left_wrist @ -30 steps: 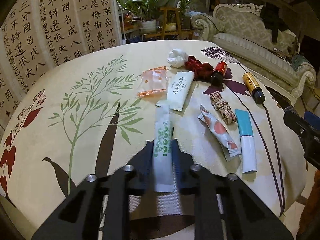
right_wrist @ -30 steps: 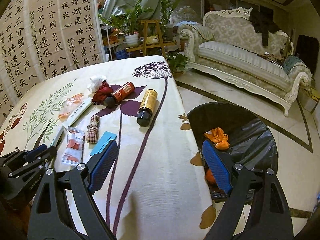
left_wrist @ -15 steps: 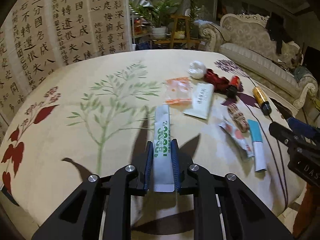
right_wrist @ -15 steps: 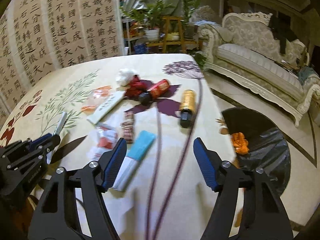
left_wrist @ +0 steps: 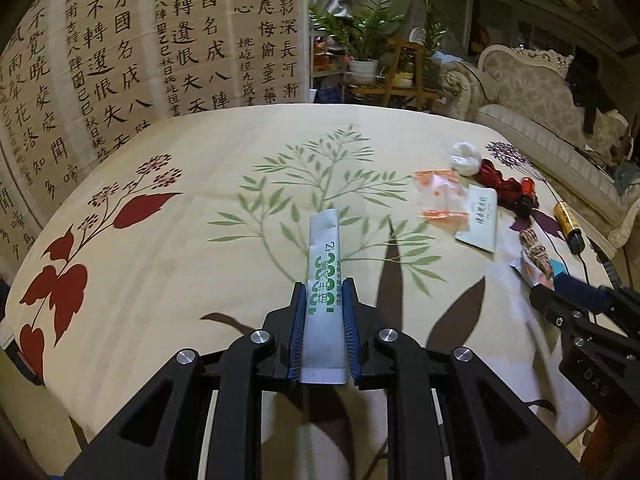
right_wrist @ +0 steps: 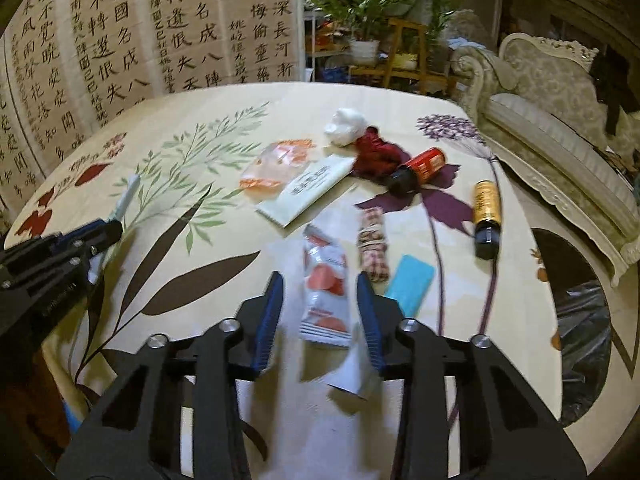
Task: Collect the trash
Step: 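Grasp the white-and-red snack packet with the right gripper while the left gripper holds the tube, then carry the tube and snack packet over the bin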
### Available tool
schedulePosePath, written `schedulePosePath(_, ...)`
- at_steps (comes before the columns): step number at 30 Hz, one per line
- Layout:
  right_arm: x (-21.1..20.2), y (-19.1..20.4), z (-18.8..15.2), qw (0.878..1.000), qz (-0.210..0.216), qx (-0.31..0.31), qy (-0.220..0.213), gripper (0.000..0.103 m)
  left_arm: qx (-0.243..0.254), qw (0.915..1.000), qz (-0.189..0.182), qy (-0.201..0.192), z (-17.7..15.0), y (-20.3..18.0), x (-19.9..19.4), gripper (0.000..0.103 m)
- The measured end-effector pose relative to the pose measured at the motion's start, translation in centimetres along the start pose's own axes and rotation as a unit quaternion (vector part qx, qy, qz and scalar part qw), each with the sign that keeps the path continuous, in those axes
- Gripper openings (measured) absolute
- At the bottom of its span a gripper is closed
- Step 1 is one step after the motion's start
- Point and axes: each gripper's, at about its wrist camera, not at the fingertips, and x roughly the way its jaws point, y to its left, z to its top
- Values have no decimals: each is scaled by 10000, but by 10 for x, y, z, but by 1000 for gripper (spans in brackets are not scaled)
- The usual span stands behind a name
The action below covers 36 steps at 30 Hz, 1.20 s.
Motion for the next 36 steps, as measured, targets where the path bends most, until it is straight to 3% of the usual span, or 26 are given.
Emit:
schedulePosePath(8, -4, 2, 0, 9999, -86, -77, -74, 13, -49, 10000, -50, 14, -2, 2, 0, 19)
schedulePosePath(18, -31, -14, 1, 9990, -95, 127, -420, 13, 89, 9994, -298, -163, 1, -22, -12, 19)
schedulePosePath(27, -56, -71, -6, 9932, -631, 665, -721, 13, 469, 9945, -841, -401, 9, -78, -29, 19)
schedulePosePath(36, -80, -149, -27, 9773, -1361, 1342, -915, 13, 996, 9829, -1445, -551, 15, -153, -34, 19)
